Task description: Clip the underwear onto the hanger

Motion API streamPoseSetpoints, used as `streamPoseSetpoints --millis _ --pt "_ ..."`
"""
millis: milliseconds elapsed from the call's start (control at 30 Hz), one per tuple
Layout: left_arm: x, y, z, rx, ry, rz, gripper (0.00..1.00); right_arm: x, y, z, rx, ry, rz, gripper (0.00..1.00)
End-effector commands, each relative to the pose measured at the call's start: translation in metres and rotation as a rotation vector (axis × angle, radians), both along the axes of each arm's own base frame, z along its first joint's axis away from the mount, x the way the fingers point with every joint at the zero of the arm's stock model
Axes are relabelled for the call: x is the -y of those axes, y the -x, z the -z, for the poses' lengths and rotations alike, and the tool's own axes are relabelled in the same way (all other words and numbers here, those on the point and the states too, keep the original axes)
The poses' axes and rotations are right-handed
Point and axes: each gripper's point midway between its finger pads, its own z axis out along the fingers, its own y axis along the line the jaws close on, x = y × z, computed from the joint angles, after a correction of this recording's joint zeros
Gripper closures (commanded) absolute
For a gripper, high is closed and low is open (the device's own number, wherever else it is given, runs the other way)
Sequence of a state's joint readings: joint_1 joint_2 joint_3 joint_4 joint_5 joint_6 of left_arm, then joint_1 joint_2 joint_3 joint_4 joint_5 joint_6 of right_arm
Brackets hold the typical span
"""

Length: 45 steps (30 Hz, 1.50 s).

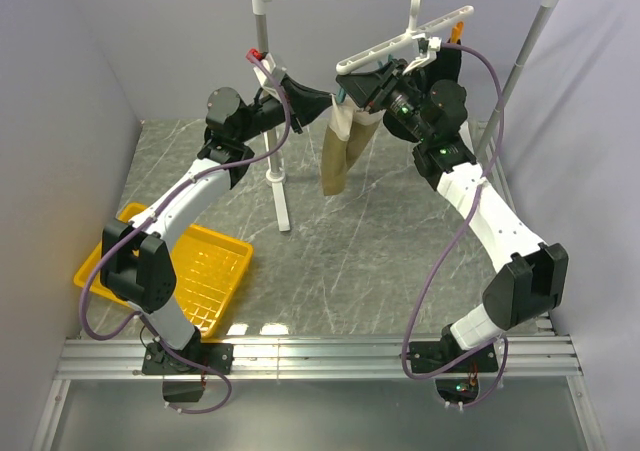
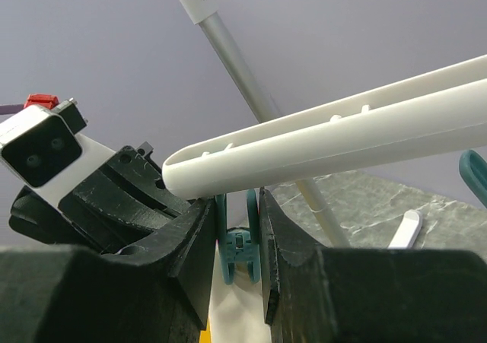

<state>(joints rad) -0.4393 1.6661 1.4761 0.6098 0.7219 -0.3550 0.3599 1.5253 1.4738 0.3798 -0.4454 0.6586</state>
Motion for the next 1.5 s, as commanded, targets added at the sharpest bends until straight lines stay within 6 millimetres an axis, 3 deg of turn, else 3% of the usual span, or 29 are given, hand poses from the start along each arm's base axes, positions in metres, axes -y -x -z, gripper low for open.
streamPoseSetpoints --millis 0,333,833,1000,1467 --pt "-0.003 0.015 -0.036 0.098 0.042 0.033 1.0 0.006 0.0 -0.021 0.026 -0.054 -0.006 1.0" --pt "-0.001 0.014 -0.031 0.102 0.036 0.038 0.99 0.007 0.002 -0.031 -0.001 -0.113 -0.048 1.0" --pt "0.0 0.015 -0.032 0.103 0.037 0.05 0.99 0.009 -0.003 -0.021 -0.031 -0.121 -0.058 1.0" --pt "0.0 0.014 -0.035 0.095 0.048 0.054 1.0 0.007 0.0 -0.012 -0.048 -0.112 -0.083 1.0" --pt "-0.001 0.01 -0.038 0.081 0.062 0.04 1.0 0.004 0.012 -0.013 -0.064 -0.114 -0.13 1.0"
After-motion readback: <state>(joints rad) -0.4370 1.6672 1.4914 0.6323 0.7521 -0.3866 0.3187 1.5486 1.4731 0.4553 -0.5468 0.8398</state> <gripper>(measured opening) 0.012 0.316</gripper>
